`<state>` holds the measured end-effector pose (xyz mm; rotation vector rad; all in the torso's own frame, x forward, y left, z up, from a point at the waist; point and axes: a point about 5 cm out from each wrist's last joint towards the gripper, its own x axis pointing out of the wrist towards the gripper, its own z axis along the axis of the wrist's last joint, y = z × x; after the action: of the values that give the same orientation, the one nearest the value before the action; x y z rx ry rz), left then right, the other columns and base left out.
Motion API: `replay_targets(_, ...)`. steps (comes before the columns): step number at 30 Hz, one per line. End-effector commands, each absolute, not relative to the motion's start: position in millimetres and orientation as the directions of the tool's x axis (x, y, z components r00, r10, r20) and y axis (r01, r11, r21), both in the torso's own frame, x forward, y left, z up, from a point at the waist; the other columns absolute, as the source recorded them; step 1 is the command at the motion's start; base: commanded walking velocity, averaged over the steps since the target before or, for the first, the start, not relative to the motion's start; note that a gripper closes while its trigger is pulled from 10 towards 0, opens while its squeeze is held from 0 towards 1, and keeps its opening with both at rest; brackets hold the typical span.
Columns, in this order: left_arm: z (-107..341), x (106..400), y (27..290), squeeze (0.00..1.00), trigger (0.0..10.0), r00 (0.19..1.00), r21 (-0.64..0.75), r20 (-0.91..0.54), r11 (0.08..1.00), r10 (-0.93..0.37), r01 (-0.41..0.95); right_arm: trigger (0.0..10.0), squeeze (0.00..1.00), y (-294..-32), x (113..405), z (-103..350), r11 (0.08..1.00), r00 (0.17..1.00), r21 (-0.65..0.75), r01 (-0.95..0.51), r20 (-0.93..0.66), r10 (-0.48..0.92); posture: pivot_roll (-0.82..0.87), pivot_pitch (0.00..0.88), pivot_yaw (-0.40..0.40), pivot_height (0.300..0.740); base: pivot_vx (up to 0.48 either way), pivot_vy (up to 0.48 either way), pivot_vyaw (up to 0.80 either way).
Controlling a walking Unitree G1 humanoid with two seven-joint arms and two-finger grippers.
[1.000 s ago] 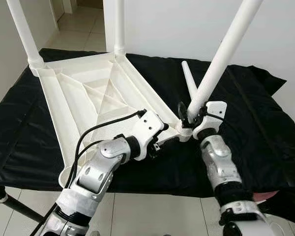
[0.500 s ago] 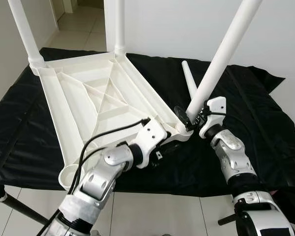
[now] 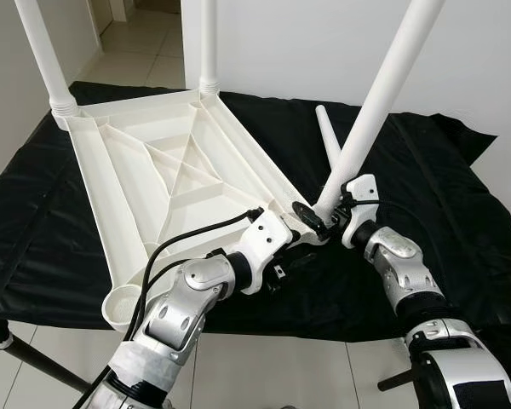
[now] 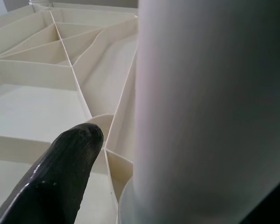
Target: Building children table
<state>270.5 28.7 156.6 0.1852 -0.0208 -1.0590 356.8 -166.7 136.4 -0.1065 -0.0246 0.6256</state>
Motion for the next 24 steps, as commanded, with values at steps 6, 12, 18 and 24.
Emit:
replay_targets(6, 160, 271, 27, 0.0, 10.0, 0.536, 0.171, -0.053, 0.521, -0.843, 0.836, 3.8, 0.0, -172, 357, 135, 0.805, 0.811, -0.113, -0.582, -0.019, 0.584, 0.05, 0.0, -0.078, 0.74, 0.0, 0.0, 0.0)
replay_targets(12, 161, 271, 25, 0.0, 10.0, 0.525, 0.177, -0.047, 0.51, -0.85, 0.842, 0.0, 0.0, -177, 359, 129, 0.836, 0.842, -0.102, -0.539, -0.045, 0.537, 0.03, 0.0, -0.077, 0.74, 0.0, 0.0, 0.0)
replay_targets(18, 163, 268, 20, 0.0, 10.0, 0.492, 0.181, -0.044, 0.477, -0.87, 0.86, 10.0, 0.0, -179, 358, 123, 0.86, 0.864, -0.081, -0.504, -0.066, 0.5, 0.02, 0.0, -0.077, 0.74, 0.0, 0.0, 0.0)
replay_targets(24, 165, 267, 17, 0.0, 10.0, 0.475, 0.185, -0.04, 0.461, -0.879, 0.868, 10.0, 0.0, -176, 354, 112, 0.905, 0.905, -0.037, -0.423, -0.056, 0.421, 0.01, 0.01, -0.076, 0.74, 0.0, 0.0, 0.0)
